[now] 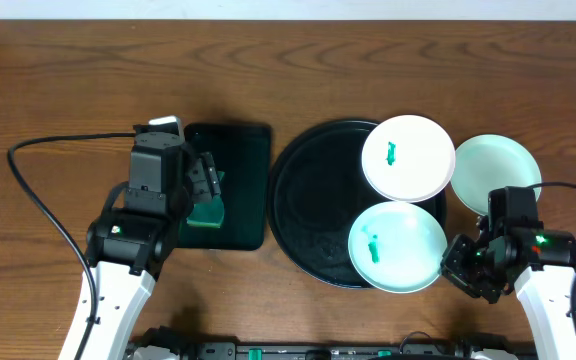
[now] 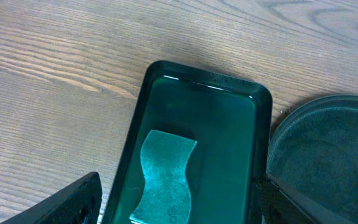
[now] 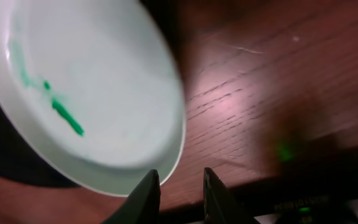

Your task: Clean dirty plates on tray and stack at the side

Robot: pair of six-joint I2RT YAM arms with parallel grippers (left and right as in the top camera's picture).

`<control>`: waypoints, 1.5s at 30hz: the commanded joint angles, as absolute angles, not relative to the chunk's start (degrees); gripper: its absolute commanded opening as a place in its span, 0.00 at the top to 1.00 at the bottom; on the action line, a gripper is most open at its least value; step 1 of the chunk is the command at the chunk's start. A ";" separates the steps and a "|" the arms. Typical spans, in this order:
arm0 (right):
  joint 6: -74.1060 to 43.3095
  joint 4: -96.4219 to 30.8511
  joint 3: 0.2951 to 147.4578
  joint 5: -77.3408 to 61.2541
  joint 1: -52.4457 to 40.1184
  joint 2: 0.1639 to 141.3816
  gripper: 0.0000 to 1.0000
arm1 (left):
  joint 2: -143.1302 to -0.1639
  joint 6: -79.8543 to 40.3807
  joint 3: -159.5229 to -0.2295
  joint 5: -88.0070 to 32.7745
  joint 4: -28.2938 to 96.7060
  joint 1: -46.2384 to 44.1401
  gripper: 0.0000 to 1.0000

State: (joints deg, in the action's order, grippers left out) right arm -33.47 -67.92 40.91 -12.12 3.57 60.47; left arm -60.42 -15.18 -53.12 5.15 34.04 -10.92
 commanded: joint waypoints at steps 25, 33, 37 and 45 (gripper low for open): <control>-36.38 -57.63 33.76 -11.03 3.27 62.26 0.79 | -60.55 -15.25 -53.58 6.09 33.95 -10.63 0.19; -36.40 -55.42 31.09 -11.05 3.27 62.26 0.88 | -60.55 -15.25 -53.58 6.09 33.98 -10.63 0.19; -36.42 -54.43 30.94 -13.74 3.27 62.26 0.98 | -60.55 -15.22 -53.58 6.09 33.98 -10.63 0.19; -36.38 -51.72 30.94 -24.25 2.90 62.26 0.99 | -60.55 -15.25 -53.58 6.09 33.98 -10.63 0.20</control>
